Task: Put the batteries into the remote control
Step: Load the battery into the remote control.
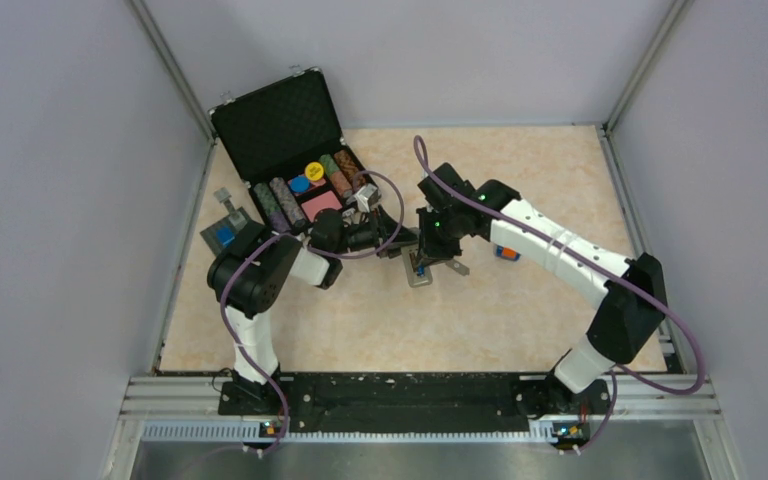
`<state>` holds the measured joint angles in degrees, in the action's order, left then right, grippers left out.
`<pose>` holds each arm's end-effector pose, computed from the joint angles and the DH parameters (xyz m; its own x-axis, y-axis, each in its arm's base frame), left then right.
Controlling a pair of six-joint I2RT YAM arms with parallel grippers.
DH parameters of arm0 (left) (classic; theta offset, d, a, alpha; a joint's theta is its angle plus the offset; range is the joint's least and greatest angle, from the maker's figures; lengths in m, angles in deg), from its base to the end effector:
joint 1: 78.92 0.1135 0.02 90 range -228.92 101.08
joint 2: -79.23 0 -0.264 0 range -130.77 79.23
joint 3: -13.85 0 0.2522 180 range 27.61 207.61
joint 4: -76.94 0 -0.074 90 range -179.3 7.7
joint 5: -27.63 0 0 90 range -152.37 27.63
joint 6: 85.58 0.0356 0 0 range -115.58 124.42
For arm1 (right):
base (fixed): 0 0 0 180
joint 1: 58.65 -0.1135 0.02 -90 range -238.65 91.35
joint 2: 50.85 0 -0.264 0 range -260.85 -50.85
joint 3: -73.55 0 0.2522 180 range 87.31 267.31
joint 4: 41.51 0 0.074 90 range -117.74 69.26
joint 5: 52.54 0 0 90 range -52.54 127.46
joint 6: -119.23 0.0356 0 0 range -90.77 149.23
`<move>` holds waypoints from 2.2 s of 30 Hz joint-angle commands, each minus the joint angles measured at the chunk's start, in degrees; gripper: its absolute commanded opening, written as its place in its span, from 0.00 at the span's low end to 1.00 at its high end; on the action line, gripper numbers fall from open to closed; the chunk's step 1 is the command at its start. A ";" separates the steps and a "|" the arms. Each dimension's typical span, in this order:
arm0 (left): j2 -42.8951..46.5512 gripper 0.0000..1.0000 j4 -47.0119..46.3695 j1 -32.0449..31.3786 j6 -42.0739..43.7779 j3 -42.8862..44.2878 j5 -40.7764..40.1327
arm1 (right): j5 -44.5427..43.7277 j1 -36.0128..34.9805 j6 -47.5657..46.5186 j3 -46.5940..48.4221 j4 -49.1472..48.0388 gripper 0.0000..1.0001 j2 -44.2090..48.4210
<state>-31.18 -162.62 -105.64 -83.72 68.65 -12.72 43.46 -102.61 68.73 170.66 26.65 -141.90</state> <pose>0.3016 -0.1822 0.1595 -0.9677 -0.2373 -0.0849 0.0930 -0.0233 -0.9954 0.2327 0.2295 0.3074 -0.9524 -0.0396 -0.3023 -0.1552 0.9164 0.3689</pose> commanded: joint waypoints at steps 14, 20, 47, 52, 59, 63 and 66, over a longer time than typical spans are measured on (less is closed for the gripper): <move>0.44 0.00 -2.42 -0.48 0.54 0.51 -0.58 | 0.46 0.55 -0.02 0.60 -2.34 0.18 -2.10; 0.42 0.00 -2.40 -0.49 0.56 0.38 -0.73 | -1.20 0.50 0.38 0.88 -2.28 0.23 -1.52; 4.11 0.00 7.93 -0.46 0.54 1.30 1.57 | 8.51 0.79 -39.12 -38.25 -46.81 0.15 39.12; 5.13 0.00 9.73 -0.50 0.33 2.05 2.28 | 9.79 0.50 -43.07 -45.43 -56.90 0.13 42.94; 5.13 0.00 9.95 -0.61 -0.25 3.16 2.86 | 11.35 -3.36 -49.31 -44.95 -57.33 0.14 38.91; 4.89 0.00 9.95 -0.77 -0.18 3.24 2.77 | 11.18 -4.65 -49.54 -43.63 -56.58 0.13 35.62; 4.75 0.00 9.78 -0.84 -0.18 3.21 2.74 | 9.84 -5.65 -51.10 -42.32 -54.50 0.10 33.20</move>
<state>-28.54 -150.84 -106.10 -83.96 70.07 -10.76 53.80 -107.01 20.78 125.59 -27.25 -106.36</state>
